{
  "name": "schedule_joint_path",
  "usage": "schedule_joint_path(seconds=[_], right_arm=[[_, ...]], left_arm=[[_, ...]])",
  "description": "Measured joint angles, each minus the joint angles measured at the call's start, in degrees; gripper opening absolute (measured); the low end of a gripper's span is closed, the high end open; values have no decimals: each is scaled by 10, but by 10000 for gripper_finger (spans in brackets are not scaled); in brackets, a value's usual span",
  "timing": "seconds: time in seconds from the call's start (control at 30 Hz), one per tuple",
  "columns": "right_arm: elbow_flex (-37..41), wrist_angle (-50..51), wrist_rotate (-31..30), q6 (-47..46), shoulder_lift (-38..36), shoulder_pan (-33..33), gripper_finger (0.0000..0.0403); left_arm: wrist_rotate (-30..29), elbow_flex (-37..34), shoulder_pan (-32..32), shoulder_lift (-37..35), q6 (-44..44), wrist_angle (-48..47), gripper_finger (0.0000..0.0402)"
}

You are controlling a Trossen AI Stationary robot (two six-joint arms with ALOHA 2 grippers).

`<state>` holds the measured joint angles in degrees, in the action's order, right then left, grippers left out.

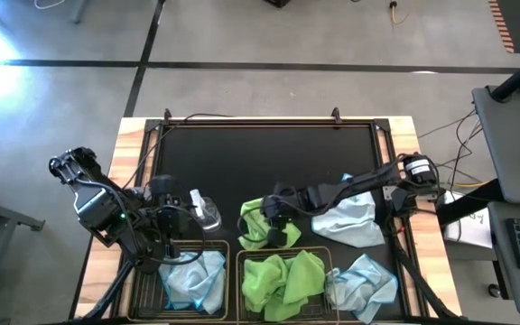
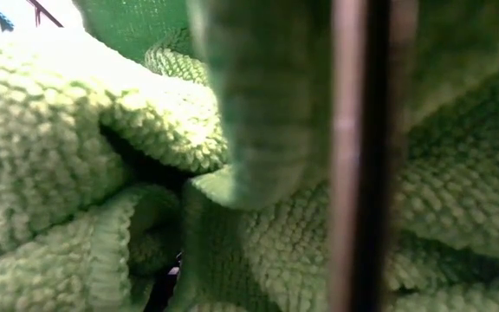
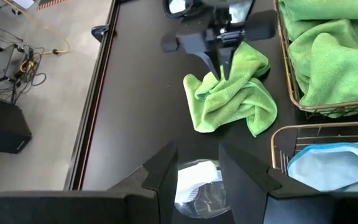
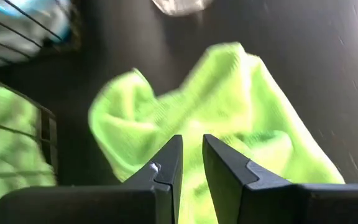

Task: Sort microfiber towel by color & place in baskets
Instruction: Put the green microfiber cloth into the right wire basket

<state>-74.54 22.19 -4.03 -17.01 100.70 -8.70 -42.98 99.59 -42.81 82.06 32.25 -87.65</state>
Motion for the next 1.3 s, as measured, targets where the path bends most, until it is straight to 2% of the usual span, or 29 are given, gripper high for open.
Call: schedule_joint_path(seconds=[0.17,0.37,0.67,0.77,1.17,1.3], right_arm=[[0,26,8,-4,0,13,57],[0,35,73,-6,0,39,57],[0,88,80,3,0,83,57],[0,87,115,15,0,84,57],[0,87,119,50,44,88,57],[0,82,118,52,44,93,75]], left_arm=[[0,0,0,-1,-1,-10,103],[0,0,0,-5,-2,-24,103],[-17,0,0,-26,-27,-24,103],[-23,0,0,-34,-33,-24,103],[-44,0,0,-64,-48,-24,103],[-45,0,0,-74,-48,-24,103]])
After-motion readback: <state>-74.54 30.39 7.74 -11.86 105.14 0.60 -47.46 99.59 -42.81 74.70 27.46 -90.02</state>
